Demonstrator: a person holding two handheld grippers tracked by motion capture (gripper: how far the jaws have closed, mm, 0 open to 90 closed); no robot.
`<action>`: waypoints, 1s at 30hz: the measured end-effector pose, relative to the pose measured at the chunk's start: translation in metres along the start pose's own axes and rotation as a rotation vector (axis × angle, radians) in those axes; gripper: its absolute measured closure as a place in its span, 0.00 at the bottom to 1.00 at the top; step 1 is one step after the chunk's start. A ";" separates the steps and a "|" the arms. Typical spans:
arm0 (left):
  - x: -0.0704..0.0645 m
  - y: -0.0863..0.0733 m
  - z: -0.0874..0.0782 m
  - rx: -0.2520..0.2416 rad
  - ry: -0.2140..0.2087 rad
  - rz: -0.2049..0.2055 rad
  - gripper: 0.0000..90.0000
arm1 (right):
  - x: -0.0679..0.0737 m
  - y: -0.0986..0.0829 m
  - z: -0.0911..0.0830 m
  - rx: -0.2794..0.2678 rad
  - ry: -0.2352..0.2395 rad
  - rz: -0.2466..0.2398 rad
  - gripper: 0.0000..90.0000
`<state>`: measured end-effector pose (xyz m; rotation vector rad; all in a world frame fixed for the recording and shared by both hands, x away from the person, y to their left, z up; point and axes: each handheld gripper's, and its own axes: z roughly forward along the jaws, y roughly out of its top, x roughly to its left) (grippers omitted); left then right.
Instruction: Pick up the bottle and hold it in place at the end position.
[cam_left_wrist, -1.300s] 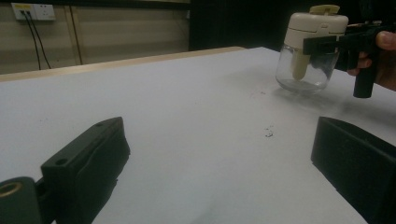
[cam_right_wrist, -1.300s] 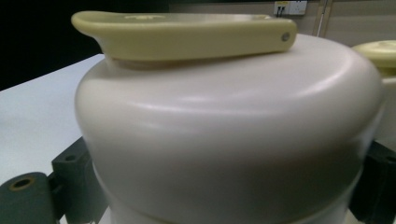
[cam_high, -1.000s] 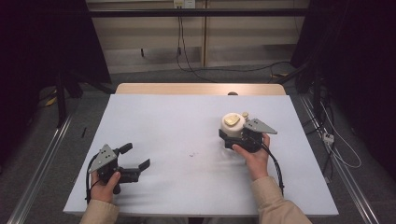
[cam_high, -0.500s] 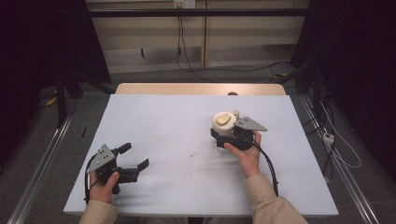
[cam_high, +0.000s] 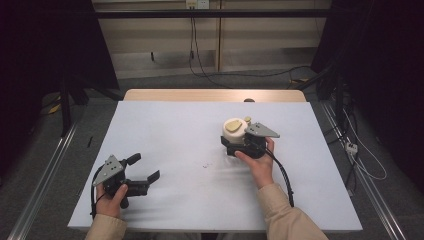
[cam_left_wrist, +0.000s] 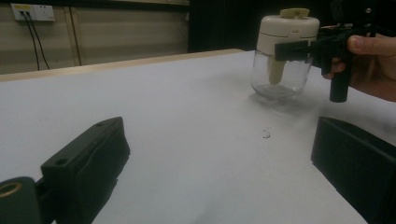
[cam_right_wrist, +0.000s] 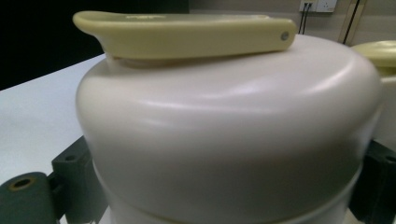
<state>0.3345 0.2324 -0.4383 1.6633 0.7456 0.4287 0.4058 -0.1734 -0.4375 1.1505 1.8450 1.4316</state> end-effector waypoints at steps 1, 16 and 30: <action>0.000 0.000 0.000 0.000 0.000 0.000 0.04 | 0.000 0.000 0.000 0.000 0.000 0.000 0.08; -0.001 0.000 0.000 0.005 -0.002 -0.005 0.04 | 0.002 0.002 0.009 -0.006 0.009 0.003 0.08; -0.001 0.000 0.000 0.006 -0.004 0.000 0.04 | 0.006 0.006 0.017 -0.008 0.022 -0.001 0.08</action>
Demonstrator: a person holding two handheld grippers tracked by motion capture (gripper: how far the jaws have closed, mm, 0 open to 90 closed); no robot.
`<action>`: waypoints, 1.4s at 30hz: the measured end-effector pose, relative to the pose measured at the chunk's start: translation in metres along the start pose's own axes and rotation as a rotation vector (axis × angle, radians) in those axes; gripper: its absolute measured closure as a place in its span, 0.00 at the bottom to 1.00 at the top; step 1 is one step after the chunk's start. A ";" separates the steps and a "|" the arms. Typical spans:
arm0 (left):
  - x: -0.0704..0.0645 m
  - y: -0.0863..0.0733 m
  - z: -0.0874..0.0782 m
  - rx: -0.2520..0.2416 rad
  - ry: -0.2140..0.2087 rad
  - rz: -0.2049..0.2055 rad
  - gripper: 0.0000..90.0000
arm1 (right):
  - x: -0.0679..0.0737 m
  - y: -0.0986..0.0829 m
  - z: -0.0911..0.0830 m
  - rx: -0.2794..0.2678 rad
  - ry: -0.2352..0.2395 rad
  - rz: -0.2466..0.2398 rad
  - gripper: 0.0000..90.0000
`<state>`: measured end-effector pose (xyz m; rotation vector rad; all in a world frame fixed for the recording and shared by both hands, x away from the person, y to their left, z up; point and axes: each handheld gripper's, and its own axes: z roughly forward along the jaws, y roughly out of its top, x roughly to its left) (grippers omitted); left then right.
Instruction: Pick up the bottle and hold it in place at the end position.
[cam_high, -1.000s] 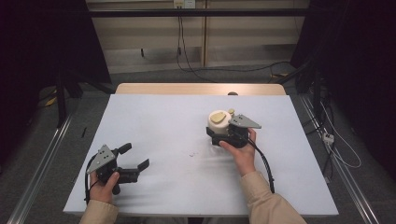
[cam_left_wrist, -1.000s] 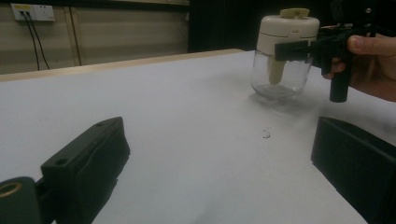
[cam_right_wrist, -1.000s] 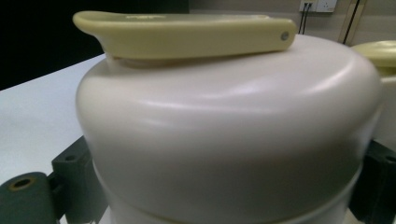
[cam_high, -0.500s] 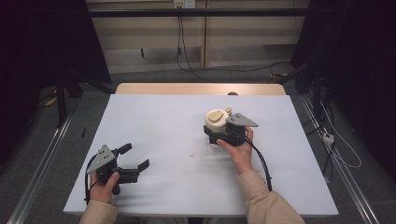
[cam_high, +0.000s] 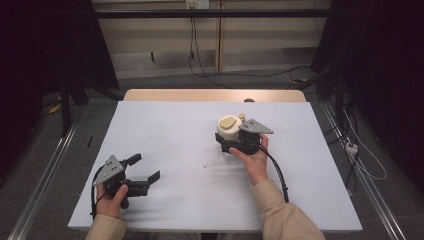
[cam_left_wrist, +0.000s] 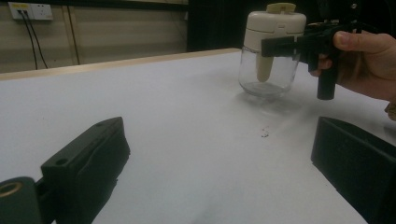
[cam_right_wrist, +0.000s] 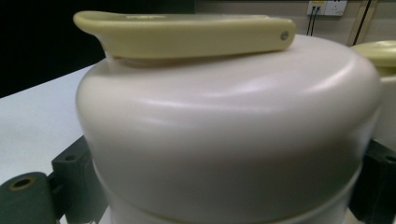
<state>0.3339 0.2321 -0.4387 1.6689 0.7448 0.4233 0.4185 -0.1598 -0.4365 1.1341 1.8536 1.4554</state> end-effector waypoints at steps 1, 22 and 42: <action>0.000 0.000 0.000 -0.001 -0.001 -0.002 0.04 | 0.000 0.000 0.001 -0.004 0.002 0.005 0.08; 0.000 -0.001 -0.001 -0.006 0.003 -0.012 0.04 | 0.006 0.003 0.012 -0.008 0.023 0.003 0.08; 0.001 -0.002 -0.003 -0.006 0.004 -0.014 0.04 | 0.007 0.001 0.027 -0.004 0.026 0.013 0.08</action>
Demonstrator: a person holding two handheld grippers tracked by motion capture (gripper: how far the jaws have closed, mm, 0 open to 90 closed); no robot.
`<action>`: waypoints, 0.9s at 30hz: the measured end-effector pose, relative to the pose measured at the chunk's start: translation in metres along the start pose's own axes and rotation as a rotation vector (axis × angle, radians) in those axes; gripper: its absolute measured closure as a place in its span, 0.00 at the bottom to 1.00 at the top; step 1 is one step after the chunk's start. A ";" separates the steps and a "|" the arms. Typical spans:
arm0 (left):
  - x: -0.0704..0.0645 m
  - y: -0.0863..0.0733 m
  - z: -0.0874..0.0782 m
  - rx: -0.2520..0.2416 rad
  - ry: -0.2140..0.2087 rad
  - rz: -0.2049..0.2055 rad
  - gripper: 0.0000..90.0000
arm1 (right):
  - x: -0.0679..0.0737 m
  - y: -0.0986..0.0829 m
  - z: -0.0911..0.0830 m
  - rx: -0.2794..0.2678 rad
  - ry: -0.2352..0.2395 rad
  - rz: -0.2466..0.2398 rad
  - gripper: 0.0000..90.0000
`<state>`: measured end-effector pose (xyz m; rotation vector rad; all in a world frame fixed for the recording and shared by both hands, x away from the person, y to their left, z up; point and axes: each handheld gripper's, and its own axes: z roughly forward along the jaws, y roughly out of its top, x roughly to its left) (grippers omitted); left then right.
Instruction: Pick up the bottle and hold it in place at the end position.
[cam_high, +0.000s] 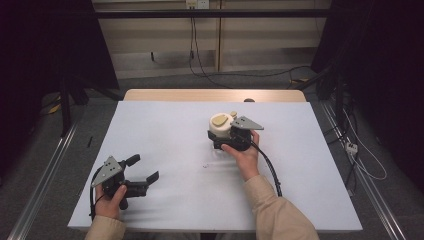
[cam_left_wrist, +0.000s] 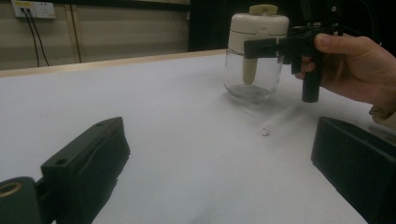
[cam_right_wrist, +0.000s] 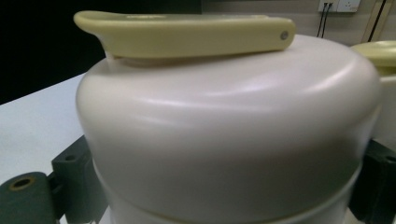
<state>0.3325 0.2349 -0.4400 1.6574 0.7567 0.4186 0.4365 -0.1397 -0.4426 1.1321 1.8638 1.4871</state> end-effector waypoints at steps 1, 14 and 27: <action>0.000 0.000 0.000 0.000 0.000 0.000 0.04 | 0.000 0.000 0.001 0.004 0.000 0.001 0.08; 0.000 0.000 0.000 -0.001 -0.003 -0.004 0.04 | 0.003 -0.002 0.010 0.014 0.011 -0.007 0.08; 0.000 -0.001 0.000 0.001 -0.001 -0.003 0.04 | 0.002 -0.006 0.015 0.019 0.014 0.002 0.08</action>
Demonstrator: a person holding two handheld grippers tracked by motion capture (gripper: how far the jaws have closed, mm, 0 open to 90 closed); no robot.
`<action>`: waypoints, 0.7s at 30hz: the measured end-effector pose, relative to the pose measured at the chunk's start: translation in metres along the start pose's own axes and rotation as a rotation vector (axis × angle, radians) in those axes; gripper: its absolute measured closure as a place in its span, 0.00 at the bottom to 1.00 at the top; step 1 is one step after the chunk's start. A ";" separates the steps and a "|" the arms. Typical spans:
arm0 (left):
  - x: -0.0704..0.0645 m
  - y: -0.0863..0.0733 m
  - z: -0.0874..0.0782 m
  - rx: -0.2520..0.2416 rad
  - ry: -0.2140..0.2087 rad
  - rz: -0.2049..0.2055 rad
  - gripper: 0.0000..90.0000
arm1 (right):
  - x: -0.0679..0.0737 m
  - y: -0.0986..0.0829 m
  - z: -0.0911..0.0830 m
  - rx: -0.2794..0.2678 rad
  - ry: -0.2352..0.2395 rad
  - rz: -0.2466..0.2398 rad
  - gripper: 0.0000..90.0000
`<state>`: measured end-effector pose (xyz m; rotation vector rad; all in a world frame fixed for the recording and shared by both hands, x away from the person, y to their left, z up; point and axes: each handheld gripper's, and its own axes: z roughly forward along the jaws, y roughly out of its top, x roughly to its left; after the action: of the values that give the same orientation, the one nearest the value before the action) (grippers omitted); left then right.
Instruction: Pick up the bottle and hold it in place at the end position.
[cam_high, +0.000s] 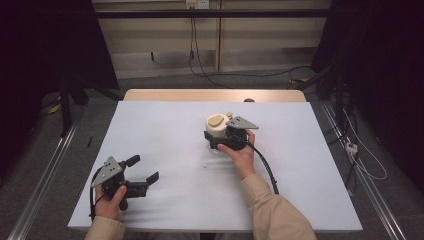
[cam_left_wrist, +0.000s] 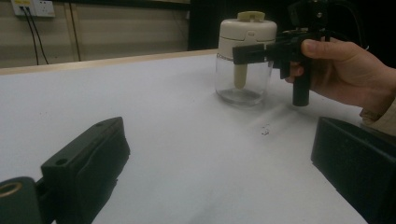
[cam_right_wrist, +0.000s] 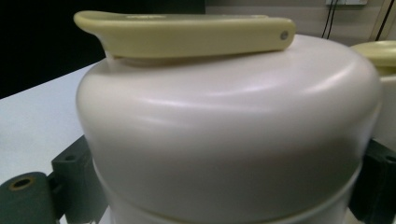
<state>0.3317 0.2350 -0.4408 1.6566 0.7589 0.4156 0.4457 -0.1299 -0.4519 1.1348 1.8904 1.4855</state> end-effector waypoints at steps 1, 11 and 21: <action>0.000 0.000 0.000 0.000 0.000 0.000 0.04 | 0.000 0.000 0.001 -0.001 0.000 0.003 0.08; -0.001 -0.001 0.001 0.003 0.001 -0.003 0.04 | 0.004 0.000 0.004 0.006 0.006 -0.008 0.08; 0.000 -0.001 0.001 0.004 0.004 -0.002 0.04 | 0.007 0.000 0.009 -0.003 0.011 -0.014 0.08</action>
<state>0.3317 0.2344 -0.4420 1.6596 0.7647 0.4168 0.4491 -0.1194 -0.4534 1.1120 1.8988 1.4889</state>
